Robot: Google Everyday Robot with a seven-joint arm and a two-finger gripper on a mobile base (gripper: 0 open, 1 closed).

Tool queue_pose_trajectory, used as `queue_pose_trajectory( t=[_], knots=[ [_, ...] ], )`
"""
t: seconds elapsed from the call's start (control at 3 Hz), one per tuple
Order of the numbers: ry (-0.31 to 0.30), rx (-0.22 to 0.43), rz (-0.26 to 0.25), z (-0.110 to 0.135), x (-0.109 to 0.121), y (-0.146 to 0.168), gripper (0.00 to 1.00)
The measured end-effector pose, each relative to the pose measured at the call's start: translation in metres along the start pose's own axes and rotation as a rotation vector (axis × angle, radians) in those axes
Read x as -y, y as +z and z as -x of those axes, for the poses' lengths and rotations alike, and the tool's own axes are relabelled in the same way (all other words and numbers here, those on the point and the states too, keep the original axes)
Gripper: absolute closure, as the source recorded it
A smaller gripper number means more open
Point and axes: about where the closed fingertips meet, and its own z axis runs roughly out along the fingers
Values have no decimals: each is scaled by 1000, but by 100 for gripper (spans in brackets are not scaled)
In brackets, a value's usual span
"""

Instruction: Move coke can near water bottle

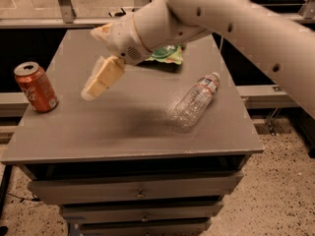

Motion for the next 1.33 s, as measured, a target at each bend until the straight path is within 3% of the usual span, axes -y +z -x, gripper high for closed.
queue_pose_trajectory(
  t=[0.33, 0.67, 1.33],
  knots=[
    [-41, 59, 30, 20, 10, 58, 0],
    [-17, 101, 77, 32, 13, 113, 0],
    [66, 144, 136, 35, 6, 174, 3]
  ],
)
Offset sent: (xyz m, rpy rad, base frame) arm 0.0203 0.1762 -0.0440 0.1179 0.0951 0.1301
